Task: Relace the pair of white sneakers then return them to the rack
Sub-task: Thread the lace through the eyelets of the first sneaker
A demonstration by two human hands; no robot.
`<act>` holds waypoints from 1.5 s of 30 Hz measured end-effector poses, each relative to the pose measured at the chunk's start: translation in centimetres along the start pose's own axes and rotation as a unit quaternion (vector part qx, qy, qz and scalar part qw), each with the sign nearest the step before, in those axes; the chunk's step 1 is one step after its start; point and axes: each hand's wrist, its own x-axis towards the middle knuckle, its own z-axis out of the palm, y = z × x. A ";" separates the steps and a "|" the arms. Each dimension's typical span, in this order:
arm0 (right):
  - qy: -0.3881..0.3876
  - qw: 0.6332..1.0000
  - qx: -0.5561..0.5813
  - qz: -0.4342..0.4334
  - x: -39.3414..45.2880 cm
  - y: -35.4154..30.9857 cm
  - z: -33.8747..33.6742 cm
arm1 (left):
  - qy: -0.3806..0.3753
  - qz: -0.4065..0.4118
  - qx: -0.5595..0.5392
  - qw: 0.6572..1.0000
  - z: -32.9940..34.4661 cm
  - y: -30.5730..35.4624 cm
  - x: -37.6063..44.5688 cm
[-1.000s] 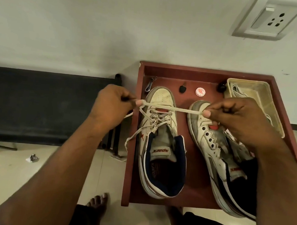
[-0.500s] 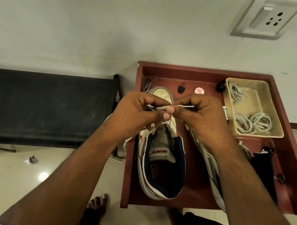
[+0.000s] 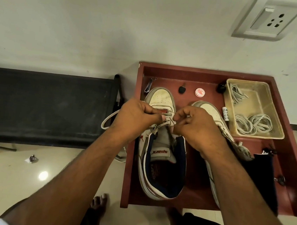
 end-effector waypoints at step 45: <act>-0.005 0.964 -0.267 0.009 -0.4 2.9 -8.7 | -0.121 0.171 0.222 0.952 0.7 0.1 -0.1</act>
